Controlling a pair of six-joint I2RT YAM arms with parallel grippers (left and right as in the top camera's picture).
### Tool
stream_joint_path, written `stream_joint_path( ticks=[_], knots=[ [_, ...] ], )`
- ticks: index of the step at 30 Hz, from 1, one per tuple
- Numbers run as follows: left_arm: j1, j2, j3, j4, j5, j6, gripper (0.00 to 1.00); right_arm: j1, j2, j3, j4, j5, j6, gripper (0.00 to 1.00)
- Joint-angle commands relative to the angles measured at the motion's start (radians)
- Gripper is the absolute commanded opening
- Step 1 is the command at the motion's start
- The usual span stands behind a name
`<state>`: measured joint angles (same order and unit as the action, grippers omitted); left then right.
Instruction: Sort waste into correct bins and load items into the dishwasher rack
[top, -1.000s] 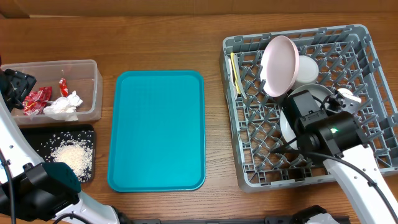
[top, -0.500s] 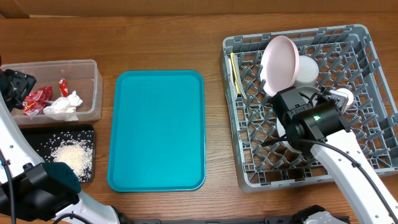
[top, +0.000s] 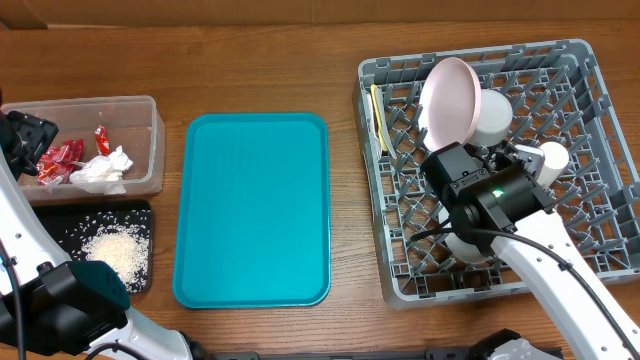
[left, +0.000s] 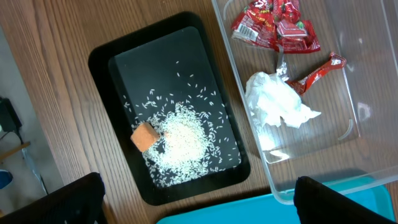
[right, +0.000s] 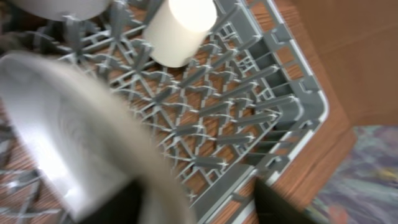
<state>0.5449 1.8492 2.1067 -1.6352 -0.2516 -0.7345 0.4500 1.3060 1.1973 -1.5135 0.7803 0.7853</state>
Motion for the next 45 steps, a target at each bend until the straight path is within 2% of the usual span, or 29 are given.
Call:
stream_joint_path(
  ticks=[1,7,11,18,26,33,45],
  knots=[
    [-0.004,-0.019,0.011,-0.002,-0.018,-0.021,1.00,0.008,-0.002,0.093,0.002,-0.100,0.004,1.00],
    [-0.004,-0.019,0.011,-0.002,-0.018,-0.021,1.00,-0.010,-0.006,0.282,0.000,-0.299,-0.005,1.00],
    [-0.004,-0.019,0.011,-0.002,-0.018,-0.021,1.00,-0.021,-0.011,0.447,-0.010,-0.391,-0.089,1.00],
    [-0.004,-0.019,0.011,-0.002,-0.018,-0.021,1.00,-0.021,-0.066,0.645,-0.053,-0.389,-0.116,1.00],
    [-0.004,-0.019,0.011,-0.002,-0.018,-0.021,1.00,-0.021,-0.289,0.650,-0.180,-0.192,0.014,1.00],
    [-0.004,-0.019,0.011,-0.002,-0.018,-0.021,1.00,-0.021,-0.480,0.610,-0.180,-0.201,0.000,1.00],
    [-0.004,-0.019,0.011,-0.002,-0.018,-0.021,1.00,-0.021,-0.514,0.610,-0.180,-0.262,0.000,1.00]
  ],
)
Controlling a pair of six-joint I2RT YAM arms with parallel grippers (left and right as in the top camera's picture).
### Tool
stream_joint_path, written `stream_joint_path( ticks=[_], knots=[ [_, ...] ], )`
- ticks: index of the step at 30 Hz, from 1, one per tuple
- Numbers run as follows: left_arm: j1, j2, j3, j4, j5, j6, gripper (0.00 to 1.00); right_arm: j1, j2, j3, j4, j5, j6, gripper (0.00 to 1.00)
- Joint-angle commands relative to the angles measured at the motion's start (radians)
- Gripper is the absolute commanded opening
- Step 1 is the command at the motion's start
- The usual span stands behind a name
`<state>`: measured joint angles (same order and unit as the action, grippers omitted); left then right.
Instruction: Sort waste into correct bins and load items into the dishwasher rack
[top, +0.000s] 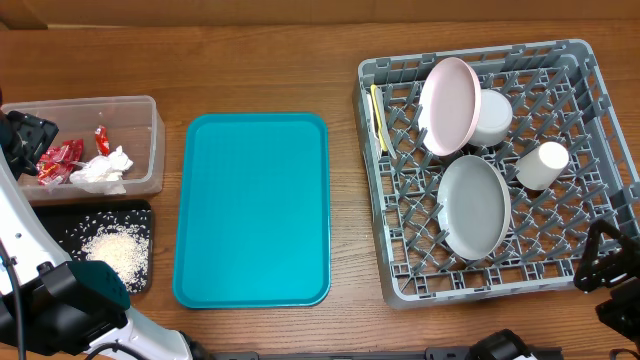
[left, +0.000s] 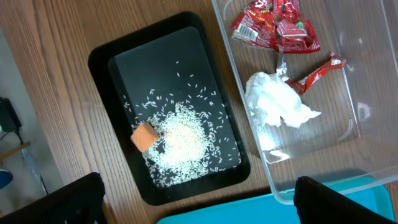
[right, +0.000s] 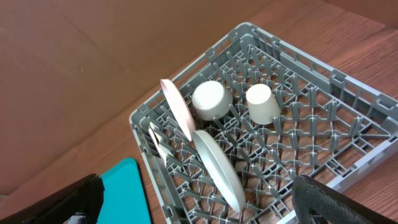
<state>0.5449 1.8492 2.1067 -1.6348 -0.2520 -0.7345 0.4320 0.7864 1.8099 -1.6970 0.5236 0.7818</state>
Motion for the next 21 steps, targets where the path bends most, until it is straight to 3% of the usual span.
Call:
stream_joint_path(
  ticks=[1,8,16,21],
  knots=[
    [-0.004,-0.019,0.011,-0.003,-0.017,-0.021,1.00,-0.003,0.005,-0.003,0.003,-0.005,0.004,1.00],
    [-0.004,-0.019,0.011,-0.003,-0.017,-0.021,1.00,-0.017,0.005,-0.003,0.003,-0.006,0.003,1.00],
    [-0.004,-0.019,0.011,-0.002,-0.017,-0.021,1.00,-0.233,-0.036,-0.011,0.015,-0.005,0.003,1.00],
    [-0.004,-0.019,0.011,-0.002,-0.017,-0.021,1.00,-0.323,-0.129,-0.159,0.143,-0.016,-0.043,1.00]
  ],
)
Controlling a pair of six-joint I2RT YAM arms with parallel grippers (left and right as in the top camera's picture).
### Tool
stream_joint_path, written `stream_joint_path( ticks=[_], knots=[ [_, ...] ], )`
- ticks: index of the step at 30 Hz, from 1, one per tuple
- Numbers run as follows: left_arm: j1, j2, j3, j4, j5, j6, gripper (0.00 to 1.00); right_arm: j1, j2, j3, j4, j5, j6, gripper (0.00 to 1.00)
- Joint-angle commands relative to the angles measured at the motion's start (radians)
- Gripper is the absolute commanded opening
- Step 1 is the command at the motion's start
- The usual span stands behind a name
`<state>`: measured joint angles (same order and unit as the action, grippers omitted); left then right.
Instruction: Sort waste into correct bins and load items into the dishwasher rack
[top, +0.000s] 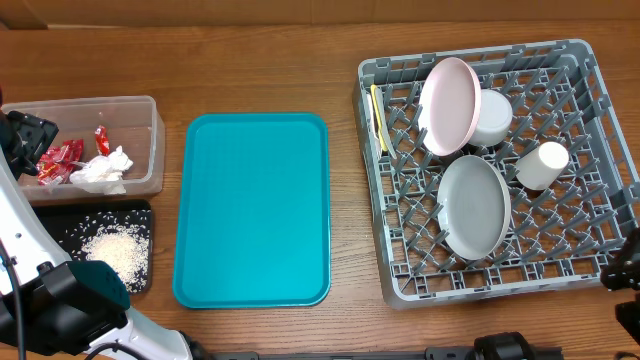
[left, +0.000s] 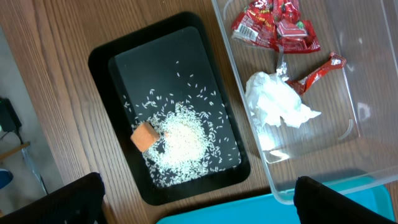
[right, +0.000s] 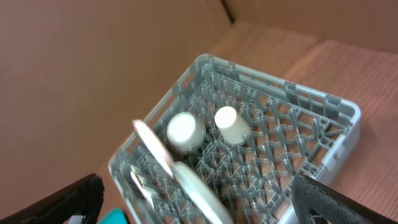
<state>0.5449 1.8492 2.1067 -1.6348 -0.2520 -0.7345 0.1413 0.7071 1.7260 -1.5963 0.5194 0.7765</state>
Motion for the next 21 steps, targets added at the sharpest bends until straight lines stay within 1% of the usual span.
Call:
stream_joint_path(
  ticks=[1,5,11,13,16,21],
  knots=[
    [-0.004,-0.019,0.011,-0.003,-0.017,-0.021,1.00,-0.045,-0.077,-0.132,0.091,-0.025,-0.062,1.00],
    [-0.004,-0.019,0.011,-0.003,-0.017,-0.021,1.00,-0.086,-0.191,-0.404,0.332,-0.099,-0.177,1.00],
    [-0.004,-0.019,0.011,-0.003,-0.017,-0.021,1.00,-0.107,-0.361,-0.882,0.788,-0.249,-0.312,1.00],
    [-0.004,-0.019,0.011,-0.003,-0.017,-0.021,1.00,-0.113,-0.415,-1.014,0.922,-0.306,-0.351,1.00],
    [-0.004,-0.019,0.011,-0.003,-0.017,-0.021,1.00,-0.115,-0.478,-1.173,1.083,-0.370,-0.392,1.00],
    [-0.004,-0.019,0.011,-0.002,-0.017,-0.021,1.00,-0.115,-0.581,-1.401,1.305,-0.409,-0.392,1.00]
  ],
)
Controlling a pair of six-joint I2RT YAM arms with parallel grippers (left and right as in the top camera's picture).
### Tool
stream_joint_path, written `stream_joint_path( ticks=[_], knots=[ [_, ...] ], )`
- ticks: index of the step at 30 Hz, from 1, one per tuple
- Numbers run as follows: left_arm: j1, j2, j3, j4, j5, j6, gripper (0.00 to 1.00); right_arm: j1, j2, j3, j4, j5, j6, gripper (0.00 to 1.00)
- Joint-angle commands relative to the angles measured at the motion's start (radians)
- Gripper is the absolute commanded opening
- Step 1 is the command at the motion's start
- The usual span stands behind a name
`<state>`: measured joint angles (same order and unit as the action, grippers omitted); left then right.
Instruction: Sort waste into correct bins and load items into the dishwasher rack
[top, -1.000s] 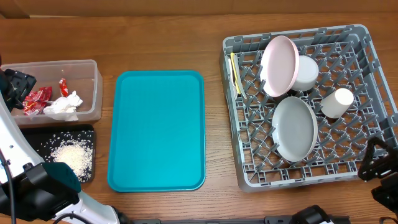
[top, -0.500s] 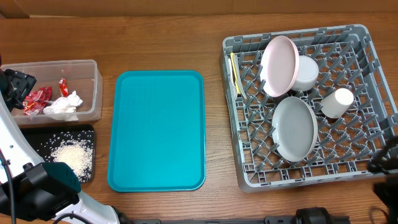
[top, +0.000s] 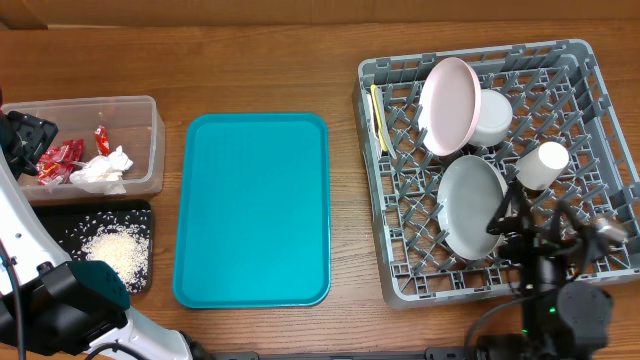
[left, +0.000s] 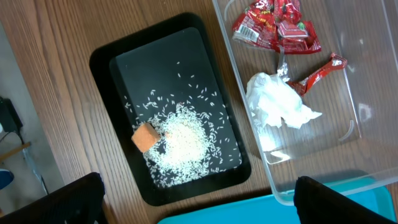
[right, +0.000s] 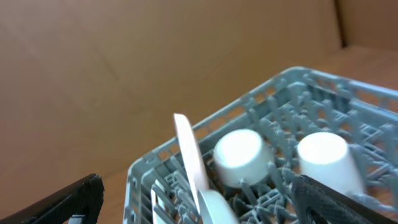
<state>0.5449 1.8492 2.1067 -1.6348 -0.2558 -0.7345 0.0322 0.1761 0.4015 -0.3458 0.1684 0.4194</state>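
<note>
The grey dishwasher rack (top: 600, 262) at the right holds a pink plate (top: 447, 105) on edge, a white bowl (top: 492, 117), a white cup (top: 543, 163), a grey plate (top: 472, 206) and a yellow utensil (top: 379, 118). My right gripper (right: 199, 202) is open and empty, low at the rack's front edge and looking across it at the pink plate (right: 189, 158). Held high over the bins, my left gripper (left: 199, 205) is open and empty. The clear bin (left: 357, 134) contains red wrappers (left: 277, 28) and a white tissue (left: 280, 112). Rice (left: 183, 140) and an orange cube (left: 144, 137) lie in the black tray (left: 118, 68).
A teal tray (top: 252, 207) lies bare in the middle of the wooden table. My right arm (top: 545, 270) reaches over the rack's front edge. The left arm's white link (top: 20, 240) runs along the far left edge.
My right arm has moved from beyond the rack's lower right corner to the rack's front edge, and its camera now sits low and close to the dishes. The left gripper and all items are unchanged.
My right gripper was down in the rack with the grey plate close against its fingers. Then it was open and well clear at the lower right, the grey plate standing in the rack. It stayed off to the right, and now sits at the rack's front. The left never moved.
</note>
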Motion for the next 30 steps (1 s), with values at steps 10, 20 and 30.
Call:
stream_joint_path(
  ticks=[10,20,30],
  knots=[
    [-0.004,-0.019,0.011,-0.003,-0.013,-0.021,1.00,-0.006,-0.173,-0.299,0.243,-0.066,-0.035,1.00],
    [-0.004,-0.019,0.011,-0.002,-0.013,-0.022,1.00,-0.006,-0.173,-0.393,0.417,-0.215,-0.234,1.00],
    [-0.004,-0.019,0.011,-0.003,-0.013,-0.021,1.00,-0.005,-0.173,-0.393,0.262,-0.170,-0.252,1.00]
  ],
)
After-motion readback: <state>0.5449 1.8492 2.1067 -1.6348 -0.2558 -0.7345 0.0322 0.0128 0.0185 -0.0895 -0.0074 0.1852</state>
